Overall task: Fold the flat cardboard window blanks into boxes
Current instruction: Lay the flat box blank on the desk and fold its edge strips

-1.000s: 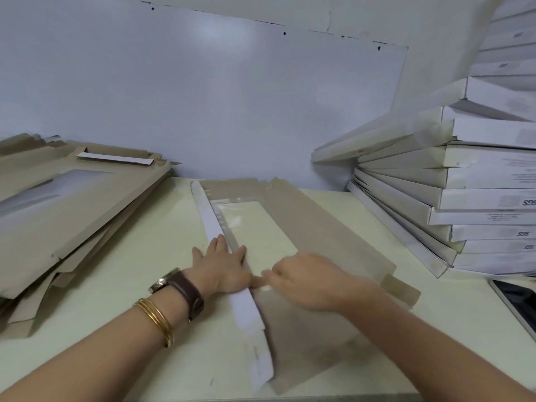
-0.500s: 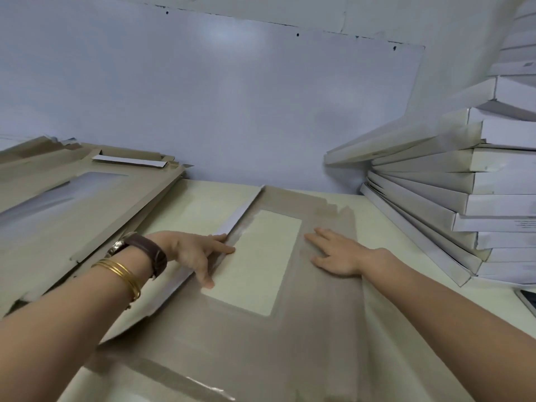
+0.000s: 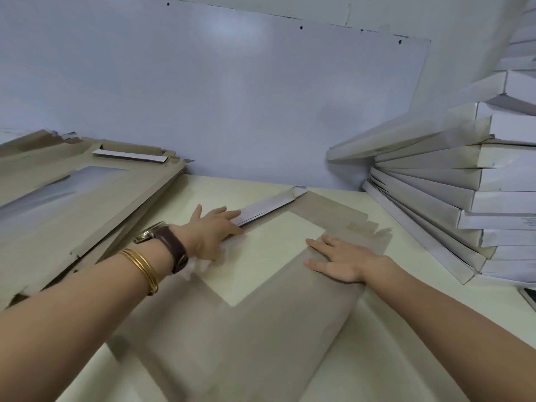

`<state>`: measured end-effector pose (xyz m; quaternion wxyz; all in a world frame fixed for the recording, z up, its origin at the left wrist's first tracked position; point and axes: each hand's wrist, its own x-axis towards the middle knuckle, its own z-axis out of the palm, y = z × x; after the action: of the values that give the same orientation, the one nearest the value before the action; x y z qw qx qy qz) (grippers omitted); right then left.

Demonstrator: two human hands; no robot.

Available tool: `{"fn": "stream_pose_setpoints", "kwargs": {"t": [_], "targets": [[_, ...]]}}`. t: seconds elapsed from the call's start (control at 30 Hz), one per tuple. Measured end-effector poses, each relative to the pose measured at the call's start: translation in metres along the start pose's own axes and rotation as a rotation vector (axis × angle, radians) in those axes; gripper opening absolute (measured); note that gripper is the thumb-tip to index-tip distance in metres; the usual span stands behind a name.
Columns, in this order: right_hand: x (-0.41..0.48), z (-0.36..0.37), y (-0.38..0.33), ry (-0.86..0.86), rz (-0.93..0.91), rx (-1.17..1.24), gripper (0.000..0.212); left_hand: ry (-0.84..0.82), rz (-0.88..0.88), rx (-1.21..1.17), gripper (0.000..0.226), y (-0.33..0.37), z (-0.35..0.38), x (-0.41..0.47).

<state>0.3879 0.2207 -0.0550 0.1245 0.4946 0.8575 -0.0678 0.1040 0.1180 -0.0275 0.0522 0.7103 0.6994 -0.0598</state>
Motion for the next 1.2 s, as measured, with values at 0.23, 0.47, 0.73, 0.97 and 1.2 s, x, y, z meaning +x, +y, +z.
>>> {"fn": "stream_pose_setpoints", "kwargs": {"t": [0.23,0.47,0.73,0.97,1.2], "targets": [[-0.004,0.001,-0.008,0.013,0.096,-0.044,0.072,-0.049,0.015,-0.111,0.062,0.04,-0.012,-0.015],[-0.016,0.001,0.007,0.025,0.163,-0.042,0.071,-0.321,0.001,-0.121,0.072,0.086,-0.012,-0.061],[-0.026,0.0,0.01,0.037,0.284,-0.074,0.072,-0.276,-0.052,-0.018,0.089,0.081,0.018,-0.044],[-0.024,-0.006,-0.02,0.1,0.244,-0.086,0.084,-0.151,-0.11,0.003,0.049,0.029,0.02,-0.021],[-0.063,-0.025,0.0,-0.08,0.007,0.356,0.083,-0.278,0.007,-0.48,0.101,0.018,-0.016,-0.035]]}}
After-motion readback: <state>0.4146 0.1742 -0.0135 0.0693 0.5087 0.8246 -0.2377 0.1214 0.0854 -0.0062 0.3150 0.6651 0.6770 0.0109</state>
